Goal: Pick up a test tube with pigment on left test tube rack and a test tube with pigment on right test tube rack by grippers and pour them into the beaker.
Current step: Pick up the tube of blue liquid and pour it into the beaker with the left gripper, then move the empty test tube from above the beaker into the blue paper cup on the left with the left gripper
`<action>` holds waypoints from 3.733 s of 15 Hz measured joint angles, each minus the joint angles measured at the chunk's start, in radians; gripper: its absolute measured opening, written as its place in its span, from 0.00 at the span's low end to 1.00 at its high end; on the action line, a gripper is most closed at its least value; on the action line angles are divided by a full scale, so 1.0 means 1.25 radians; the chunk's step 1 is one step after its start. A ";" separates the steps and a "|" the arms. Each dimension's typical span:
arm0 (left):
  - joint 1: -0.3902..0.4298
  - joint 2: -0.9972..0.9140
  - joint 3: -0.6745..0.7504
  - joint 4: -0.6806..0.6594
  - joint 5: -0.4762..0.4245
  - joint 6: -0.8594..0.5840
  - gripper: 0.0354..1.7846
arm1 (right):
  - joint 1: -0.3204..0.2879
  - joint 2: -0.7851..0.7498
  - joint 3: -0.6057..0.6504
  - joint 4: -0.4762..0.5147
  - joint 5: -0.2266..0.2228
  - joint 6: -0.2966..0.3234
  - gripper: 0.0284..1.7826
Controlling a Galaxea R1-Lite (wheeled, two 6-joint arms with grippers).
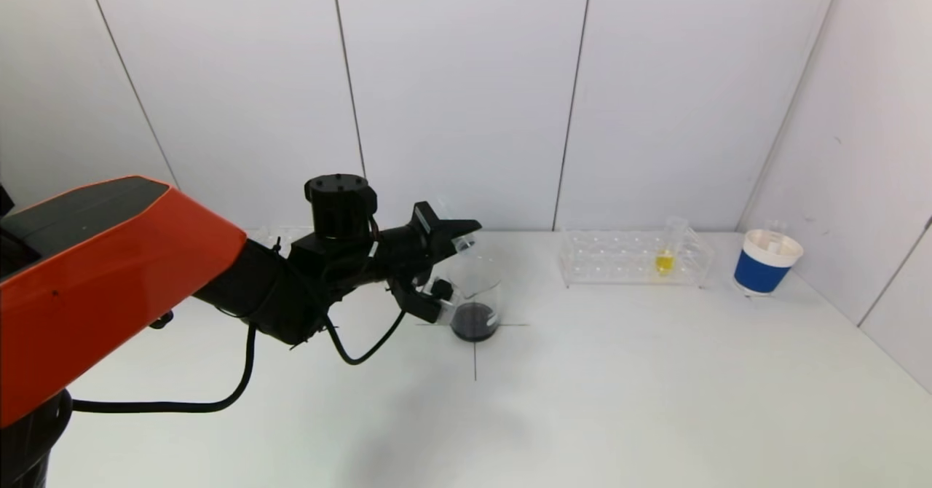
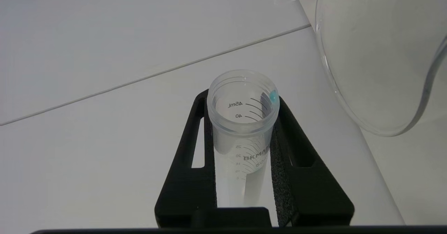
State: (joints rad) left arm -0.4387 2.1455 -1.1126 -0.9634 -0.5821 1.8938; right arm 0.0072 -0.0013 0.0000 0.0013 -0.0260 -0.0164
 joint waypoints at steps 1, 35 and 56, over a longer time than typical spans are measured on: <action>0.003 -0.001 0.000 0.000 -0.002 -0.004 0.24 | 0.000 0.000 0.000 0.000 0.000 0.000 0.99; -0.111 -0.141 -0.114 -0.084 0.862 -1.119 0.24 | 0.000 0.000 0.000 0.000 0.000 0.000 0.99; 0.381 -0.247 -0.004 0.172 0.701 -1.427 0.24 | 0.000 0.000 0.000 0.000 0.000 0.000 0.99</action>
State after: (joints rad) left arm 0.0379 1.8368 -1.1179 -0.7481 0.2943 0.1104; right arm 0.0072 -0.0013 0.0000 0.0017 -0.0260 -0.0164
